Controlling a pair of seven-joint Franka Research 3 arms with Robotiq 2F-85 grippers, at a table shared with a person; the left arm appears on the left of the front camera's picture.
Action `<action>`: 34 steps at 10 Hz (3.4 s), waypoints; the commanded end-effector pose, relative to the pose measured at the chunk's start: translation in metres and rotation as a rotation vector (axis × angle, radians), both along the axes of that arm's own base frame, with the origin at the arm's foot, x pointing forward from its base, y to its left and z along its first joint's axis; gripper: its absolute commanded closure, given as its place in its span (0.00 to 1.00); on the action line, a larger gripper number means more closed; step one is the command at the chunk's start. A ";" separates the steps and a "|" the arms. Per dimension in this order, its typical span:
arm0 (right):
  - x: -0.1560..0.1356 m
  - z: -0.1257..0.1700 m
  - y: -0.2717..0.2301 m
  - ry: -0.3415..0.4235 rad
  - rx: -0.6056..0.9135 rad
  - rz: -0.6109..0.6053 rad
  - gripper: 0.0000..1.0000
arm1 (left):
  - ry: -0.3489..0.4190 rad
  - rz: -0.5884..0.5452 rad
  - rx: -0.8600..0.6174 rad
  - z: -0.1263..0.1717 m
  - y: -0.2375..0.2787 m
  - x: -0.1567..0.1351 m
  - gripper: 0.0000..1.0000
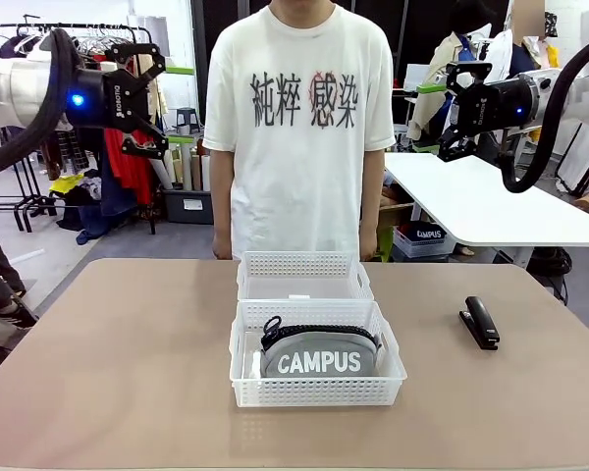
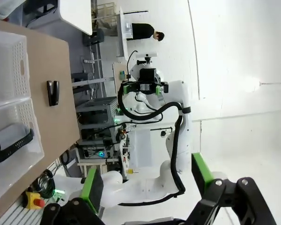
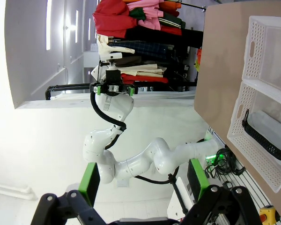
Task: Distribute items into two baskets.
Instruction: Pick up the Stapler that the person points to.
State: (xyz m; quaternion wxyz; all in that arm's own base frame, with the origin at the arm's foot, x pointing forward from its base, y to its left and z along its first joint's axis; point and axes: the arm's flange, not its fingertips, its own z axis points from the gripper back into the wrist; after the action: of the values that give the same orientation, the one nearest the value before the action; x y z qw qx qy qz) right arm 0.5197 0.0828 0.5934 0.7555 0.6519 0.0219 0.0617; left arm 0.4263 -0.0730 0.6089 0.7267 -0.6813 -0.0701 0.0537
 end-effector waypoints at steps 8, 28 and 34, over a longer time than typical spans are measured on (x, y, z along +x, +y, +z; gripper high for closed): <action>0.000 0.003 -0.001 -0.006 -0.014 0.006 0.00 | -0.020 -0.001 -0.001 0.000 0.001 0.000 0.00; 0.000 0.003 -0.001 -0.006 -0.014 0.006 0.00 | -0.020 -0.001 -0.001 0.000 0.001 0.000 0.00; -0.010 0.040 0.006 -0.032 -0.517 0.087 0.00 | -0.020 -0.001 -0.001 0.000 0.001 0.000 0.00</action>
State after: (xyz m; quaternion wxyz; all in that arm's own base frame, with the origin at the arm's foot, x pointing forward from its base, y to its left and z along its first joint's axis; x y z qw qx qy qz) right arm 0.5054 0.0871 0.6216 0.8663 0.4879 0.0434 0.0974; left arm 0.4278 -0.0721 0.6068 0.7268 -0.6813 -0.0752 0.0438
